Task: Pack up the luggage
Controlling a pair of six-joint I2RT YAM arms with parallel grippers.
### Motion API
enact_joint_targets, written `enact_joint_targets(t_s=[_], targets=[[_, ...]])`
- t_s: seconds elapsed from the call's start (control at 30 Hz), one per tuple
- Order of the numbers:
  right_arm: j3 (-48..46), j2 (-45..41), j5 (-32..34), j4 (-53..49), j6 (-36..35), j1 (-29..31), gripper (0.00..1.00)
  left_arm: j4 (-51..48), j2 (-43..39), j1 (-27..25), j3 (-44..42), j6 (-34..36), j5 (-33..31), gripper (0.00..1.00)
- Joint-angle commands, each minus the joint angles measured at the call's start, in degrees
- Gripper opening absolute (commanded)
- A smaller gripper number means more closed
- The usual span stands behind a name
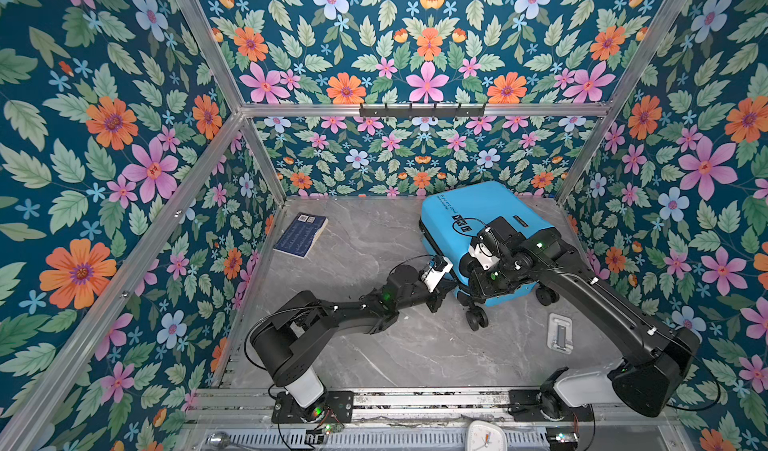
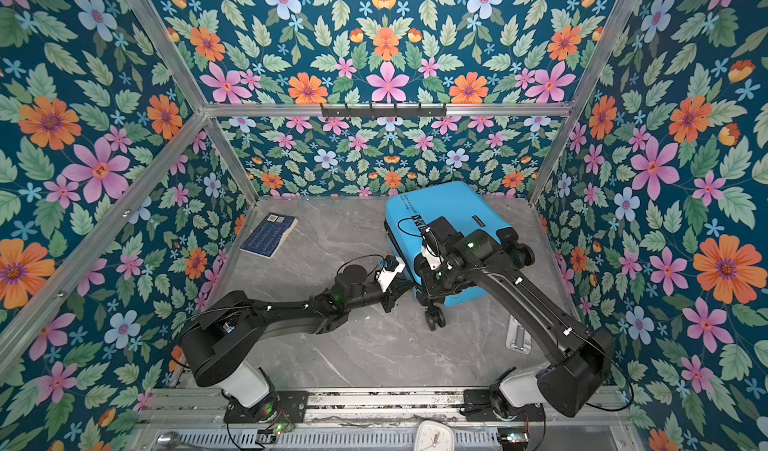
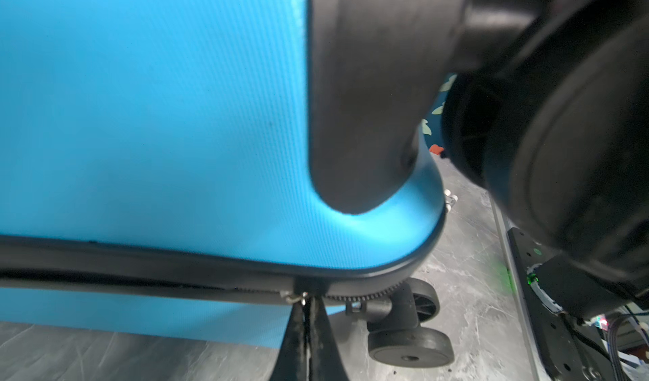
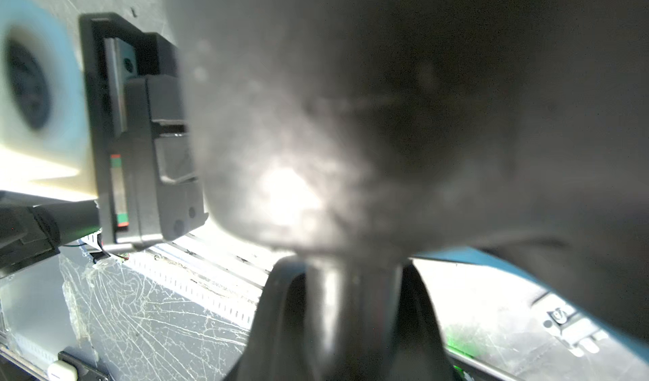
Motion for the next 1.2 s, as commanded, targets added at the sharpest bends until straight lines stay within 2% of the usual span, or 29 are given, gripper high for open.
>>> enact_joint_targets(t_s=[0.0, 0.2, 0.37, 0.53, 0.8, 1.03, 1.1, 1.17], targets=[[1.2, 0.5, -0.4, 24.6, -3.3, 0.0, 0.00, 5.8, 0.0, -2.1, -0.4, 0.3, 18.0, 0.00], [1.5, 2.4, 0.6, 25.5, -4.1, 0.1, 0.00, 4.6, -1.8, -3.1, 0.5, 0.1, 18.8, 0.00], [5.3, 4.4, 2.8, 23.7, -6.6, 0.0, 0.00, -1.5, -4.1, -5.0, 1.2, 2.6, 19.0, 0.00], [9.1, 5.6, 3.4, 22.5, -8.3, 0.0, 0.00, -1.9, -4.6, -5.1, -1.0, 2.9, 18.2, 0.00], [7.2, 6.4, 1.8, 24.4, -7.3, 0.0, 0.00, 5.1, -4.7, -5.5, -2.3, -1.0, 17.6, 0.00], [4.4, 6.6, 0.2, 27.5, -5.0, 0.0, 0.00, 2.8, -5.4, -8.1, -0.9, -0.2, 16.5, 0.00], [4.0, 6.5, -0.6, 28.3, -4.2, 0.0, 0.00, 4.3, -5.1, -8.4, -1.5, -0.6, 14.8, 0.00], [3.1, 6.4, -2.0, 29.6, -2.8, 0.0, 0.00, 9.7, -4.8, -8.9, -3.5, -1.8, 10.1, 0.00]])
